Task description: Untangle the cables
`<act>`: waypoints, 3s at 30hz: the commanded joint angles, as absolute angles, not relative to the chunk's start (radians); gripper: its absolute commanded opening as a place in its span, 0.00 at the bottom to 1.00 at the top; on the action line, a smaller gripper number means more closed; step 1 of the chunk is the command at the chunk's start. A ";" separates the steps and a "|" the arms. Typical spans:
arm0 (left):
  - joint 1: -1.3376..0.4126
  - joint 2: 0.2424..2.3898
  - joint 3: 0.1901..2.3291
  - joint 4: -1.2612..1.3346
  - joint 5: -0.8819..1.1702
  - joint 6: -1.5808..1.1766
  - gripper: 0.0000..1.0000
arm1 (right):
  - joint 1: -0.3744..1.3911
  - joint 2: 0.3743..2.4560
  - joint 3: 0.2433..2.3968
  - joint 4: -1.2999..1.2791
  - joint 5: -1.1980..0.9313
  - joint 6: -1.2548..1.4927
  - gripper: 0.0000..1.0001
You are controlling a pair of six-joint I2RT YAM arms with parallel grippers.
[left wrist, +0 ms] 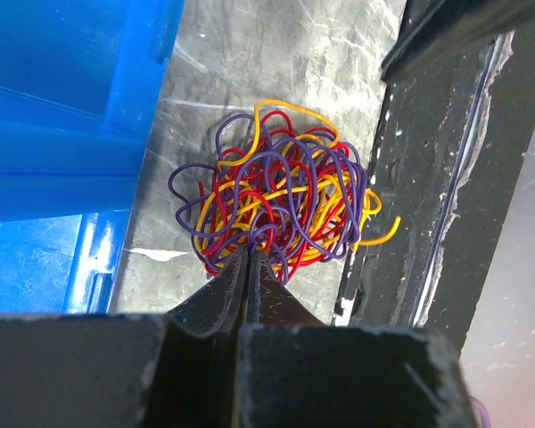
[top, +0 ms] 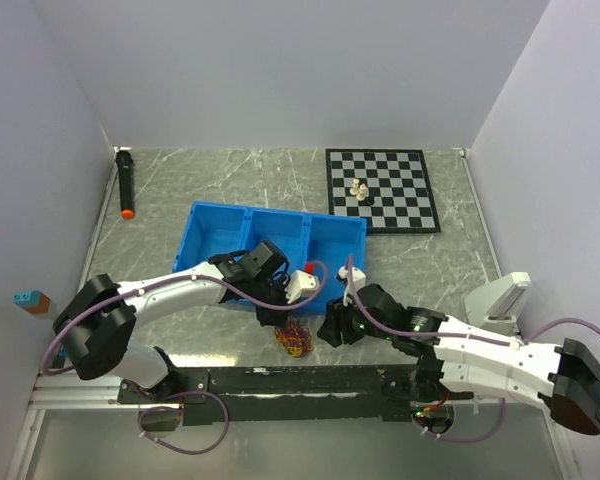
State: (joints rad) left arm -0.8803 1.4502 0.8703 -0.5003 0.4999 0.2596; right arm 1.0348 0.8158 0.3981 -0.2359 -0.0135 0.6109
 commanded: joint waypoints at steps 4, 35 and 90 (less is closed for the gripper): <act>-0.884 1.407 0.871 -0.529 0.514 0.308 0.01 | 1.043 1.011 0.468 -0.112 -0.097 0.531 0.62; -0.876 1.358 0.954 -0.630 0.549 0.310 0.01 | 1.042 1.241 0.514 0.098 -0.098 0.459 0.00; -0.859 0.793 0.982 -1.025 0.380 0.568 0.01 | 1.144 1.422 0.638 0.288 -0.236 0.425 0.65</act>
State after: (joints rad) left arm -0.8703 0.8238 0.9958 -1.0157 0.3866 0.5396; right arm 1.1366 1.3964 0.5903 0.1974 -0.1852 0.4316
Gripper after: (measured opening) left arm 0.022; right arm 0.656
